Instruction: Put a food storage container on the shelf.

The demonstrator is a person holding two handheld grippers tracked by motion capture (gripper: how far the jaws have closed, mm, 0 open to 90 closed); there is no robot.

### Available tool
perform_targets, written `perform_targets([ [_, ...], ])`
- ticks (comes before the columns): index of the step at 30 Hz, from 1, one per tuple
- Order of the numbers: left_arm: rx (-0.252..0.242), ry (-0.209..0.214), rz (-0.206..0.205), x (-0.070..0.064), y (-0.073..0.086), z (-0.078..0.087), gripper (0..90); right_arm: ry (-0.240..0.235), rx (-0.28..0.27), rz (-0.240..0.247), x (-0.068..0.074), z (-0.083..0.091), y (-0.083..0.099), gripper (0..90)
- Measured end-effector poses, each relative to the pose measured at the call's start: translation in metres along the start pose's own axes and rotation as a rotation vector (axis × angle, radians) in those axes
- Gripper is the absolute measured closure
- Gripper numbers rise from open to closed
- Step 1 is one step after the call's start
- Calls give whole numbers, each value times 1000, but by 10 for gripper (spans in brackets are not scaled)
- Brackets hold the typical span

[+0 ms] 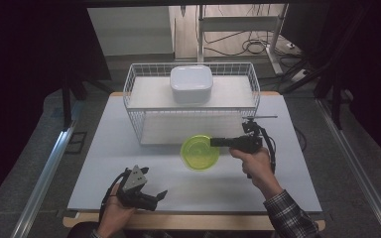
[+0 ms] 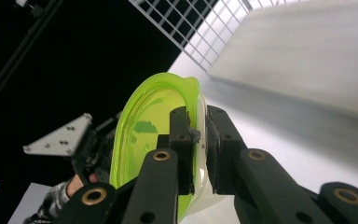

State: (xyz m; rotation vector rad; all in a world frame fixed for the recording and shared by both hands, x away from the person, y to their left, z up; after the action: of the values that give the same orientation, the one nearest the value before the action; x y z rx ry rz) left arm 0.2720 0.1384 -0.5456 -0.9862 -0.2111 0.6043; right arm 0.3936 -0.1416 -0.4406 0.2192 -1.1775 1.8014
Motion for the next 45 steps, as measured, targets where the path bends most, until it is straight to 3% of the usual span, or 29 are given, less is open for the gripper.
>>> perform_targets([
  [17,3,0,-2,0,0,-1,8,-7,-73,21,30,29,-51,816],
  [28,5,2,-5,-1,0,-1,9,-3,-133,48,58,46,-93,816],
  [37,9,6,-5,-1,1,-2,9,-2,-172,43,73,48,-119,816],
  [45,9,10,-4,-2,1,-2,8,37,-244,14,85,46,-154,815],
])
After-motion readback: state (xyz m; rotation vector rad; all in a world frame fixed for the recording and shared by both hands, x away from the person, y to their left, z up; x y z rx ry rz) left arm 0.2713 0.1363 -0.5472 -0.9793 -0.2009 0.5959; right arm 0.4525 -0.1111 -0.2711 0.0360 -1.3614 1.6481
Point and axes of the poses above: each handheld gripper's, and its own axes: z roughly backward along the jaws, y roughly out of its underside, x roughly to its left, the point moved 5 cm from there along -z, roughly forward along the jaws, and after that the axes turned 12 degrees about y, right-handed, at the moved point
